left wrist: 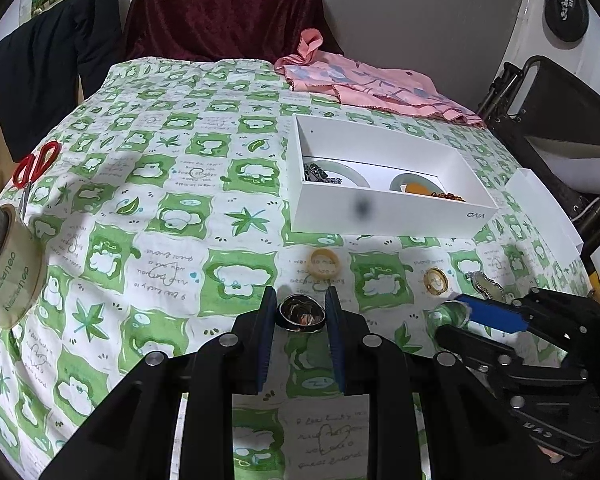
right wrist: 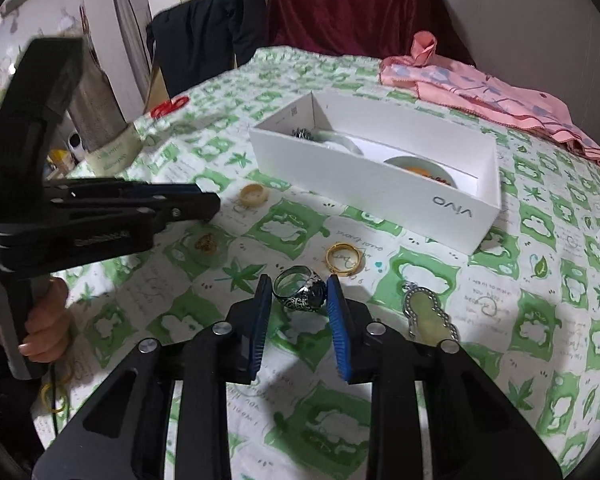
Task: Organize jewelry
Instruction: 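Grasp a silver ring with the left tool while the right grasps a dark-stone ring, then carry both rings to the box and lower them into the bangles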
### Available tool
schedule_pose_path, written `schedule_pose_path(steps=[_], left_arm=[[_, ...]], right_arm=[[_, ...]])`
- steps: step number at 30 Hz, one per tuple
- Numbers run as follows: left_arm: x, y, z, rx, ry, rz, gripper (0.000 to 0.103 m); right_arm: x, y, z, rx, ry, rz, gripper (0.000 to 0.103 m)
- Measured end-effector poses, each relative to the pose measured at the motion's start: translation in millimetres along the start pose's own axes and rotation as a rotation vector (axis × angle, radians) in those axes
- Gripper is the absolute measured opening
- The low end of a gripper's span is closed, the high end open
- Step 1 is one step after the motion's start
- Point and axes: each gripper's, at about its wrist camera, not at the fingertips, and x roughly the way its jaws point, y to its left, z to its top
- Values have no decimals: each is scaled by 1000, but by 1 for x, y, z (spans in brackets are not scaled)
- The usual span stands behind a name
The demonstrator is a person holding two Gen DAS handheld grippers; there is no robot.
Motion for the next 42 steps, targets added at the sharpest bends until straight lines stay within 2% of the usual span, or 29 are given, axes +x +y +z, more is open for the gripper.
schedule_pose_path(steps=[7, 12, 17, 22, 27, 29, 32, 37, 39, 41, 42], left_arm=[[-9, -1, 6, -12, -35, -21, 25], [-13, -14, 33, 18, -69, -30, 25], [-6, -26, 66, 36, -97, -39, 25], [14, -34, 89, 50, -88, -40, 25], [40, -34, 96, 43, -49, -40, 25], [45, -33, 96, 42, -52, -39, 30], [42, -31, 94, 40, -73, -53, 39], [35, -25, 93, 17, -97, -61, 45], [33, -22, 91, 4, -101, -56, 47], [30, -16, 89, -15, -106, -51, 52], [29, -13, 87, -22, -108, -48, 53]], right_arm=[[-28, -19, 2, 81, -100, -19, 27], [-41, -35, 24, 114, -159, -24, 27], [-33, -49, 48, 111, -161, -51, 27], [-9, -62, 65, 127, -133, -64, 27], [13, -75, 74, 144, -101, -78, 28], [15, -80, 74, 159, -108, -67, 28], [13, -85, 71, 172, -127, -47, 32], [0, -94, 68, 217, -180, -16, 37], [-8, -100, 66, 250, -214, -10, 55], [-14, -106, 62, 286, -243, -18, 66], [-17, -108, 61, 299, -250, -18, 67]])
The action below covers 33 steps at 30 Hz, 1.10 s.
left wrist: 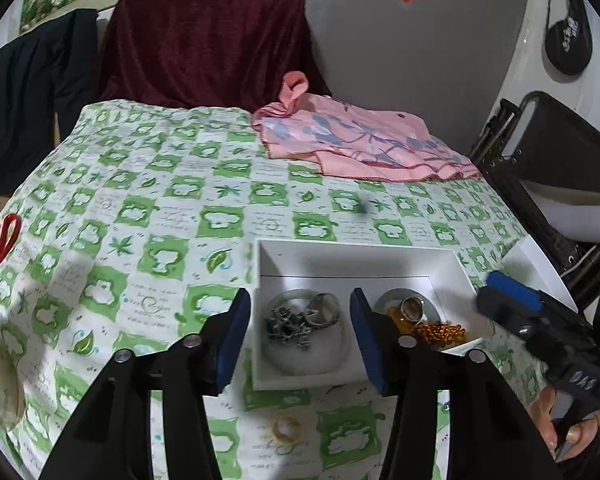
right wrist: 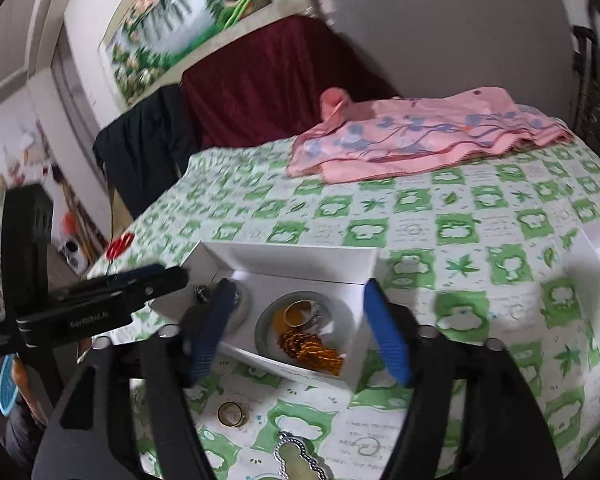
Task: Organize jewelry
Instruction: 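Carry both rings to the box and lower them into the bangles, then open both tools and withdraw them from the box toward the pendants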
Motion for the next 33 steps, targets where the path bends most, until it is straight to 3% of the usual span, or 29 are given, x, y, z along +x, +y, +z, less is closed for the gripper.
schedule_pose_path(steps=[2, 9, 18, 25, 33], left_arm=[[-4, 5, -3, -15, -6, 13, 57], [-17, 18, -19, -36, -11, 61, 66], [-27, 23, -47, -35, 37, 97, 70], [-32, 20, -64, -22, 70, 111, 71], [-36, 18, -79, -28, 108, 102, 82]], right_arm=[[-4, -4, -2, 26, -6, -2, 70], [-20, -7, -14, 55, -44, -66, 94], [-39, -4, -37, 52, -50, -124, 96], [-48, 11, -63, -33, 15, -140, 96], [-47, 24, -79, -90, 87, -142, 96]])
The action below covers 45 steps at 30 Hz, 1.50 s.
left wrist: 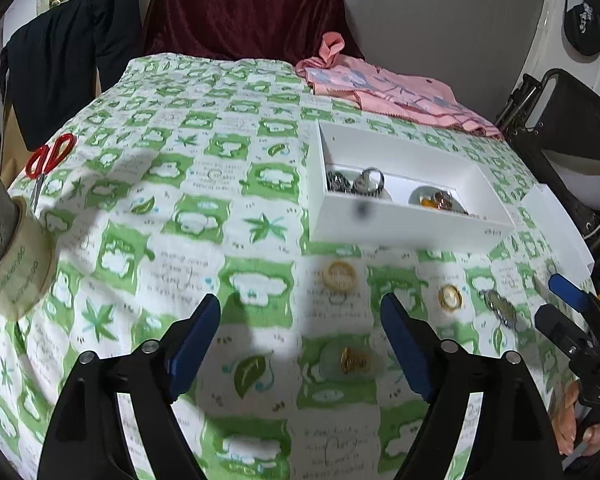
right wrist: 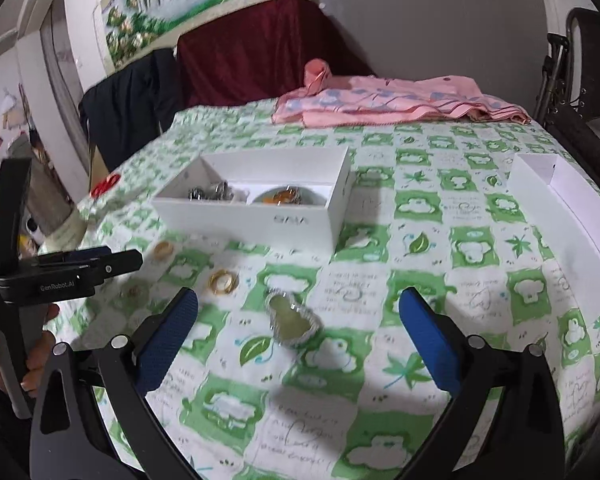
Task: Organize jewelry
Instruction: 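Open both tools and withdraw them from the box toward the pendants, then grasp a gold ring with the left tool while the right grasps the jade pendant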
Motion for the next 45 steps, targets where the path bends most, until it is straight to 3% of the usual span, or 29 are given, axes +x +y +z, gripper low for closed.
schedule_pose_path(steps=[6, 7, 9, 22, 24, 32, 45], left_arm=[[-1, -1, -11, 6, 32, 1, 83], [-1, -1, -12, 6, 33, 3, 83], [-2, -1, -13, 8, 33, 9, 83], [-5, -4, -14, 19, 19, 1, 82], [-5, -5, -13, 25, 17, -3, 80], [1, -18, -11, 89, 32, -25, 52], [31, -34, 17, 147, 37, 19, 40]], right_arm=[[0, 15, -4, -79, 19, -7, 93], [0, 16, -5, -84, 20, -7, 90], [4, 15, -4, -84, 40, 3, 72], [31, 18, -4, -97, 164, -36, 46], [31, 18, -4, -99, 163, -55, 29], [18, 8, -3, -46, 105, 8, 29], [15, 5, -1, -26, 92, 18, 29]])
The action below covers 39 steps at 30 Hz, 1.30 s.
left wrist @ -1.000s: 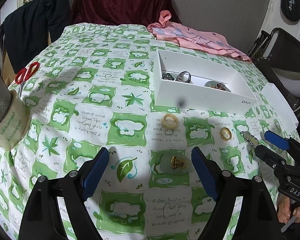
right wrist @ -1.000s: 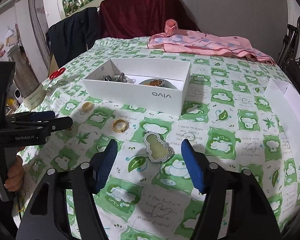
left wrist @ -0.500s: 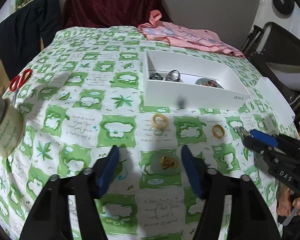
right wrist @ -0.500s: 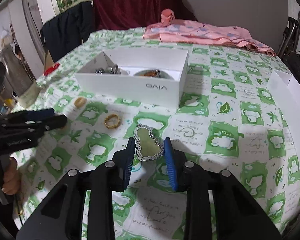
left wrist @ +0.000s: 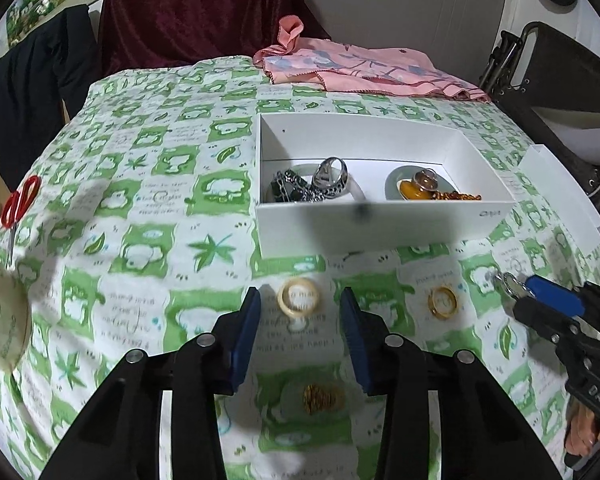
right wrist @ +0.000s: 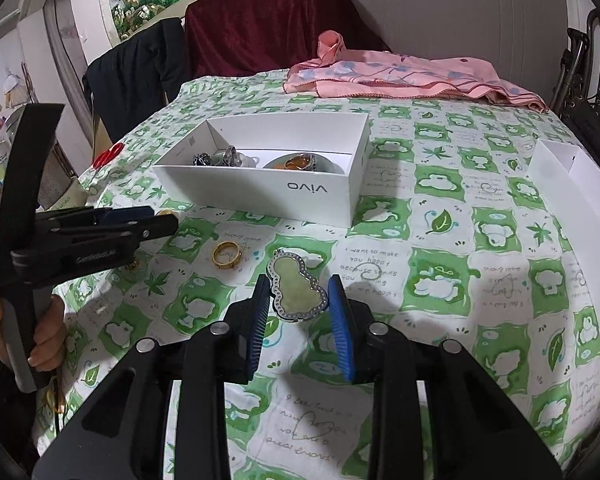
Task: Organize jewelry
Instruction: 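Grasp a gold ring with the left tool while the right grasps the jade pendant, then lower the gold ring and jade pendant into the bangles in the box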
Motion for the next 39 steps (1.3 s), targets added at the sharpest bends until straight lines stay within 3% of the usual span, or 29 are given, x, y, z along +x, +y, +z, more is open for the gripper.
schedule_pose_path(steps=[3, 6, 13, 28, 39], left_arm=[[3, -1, 2, 5, 2, 12, 35], [2, -4, 1, 24, -3, 19, 22], [-16, -10, -12, 44, -53, -13, 22], [-68, 9, -27, -76, -143, -53, 22], [-95, -6, 2, -20, -222, -44, 22]], right_arm=[[0, 0, 0, 1, 0, 0, 29], [0, -1, 0, 3, -1, 2, 29], [-2, -1, 0, 11, -15, 9, 29], [-28, -10, 2, 58, -103, 24, 29], [-58, -7, 29, 73, -191, 65, 29]])
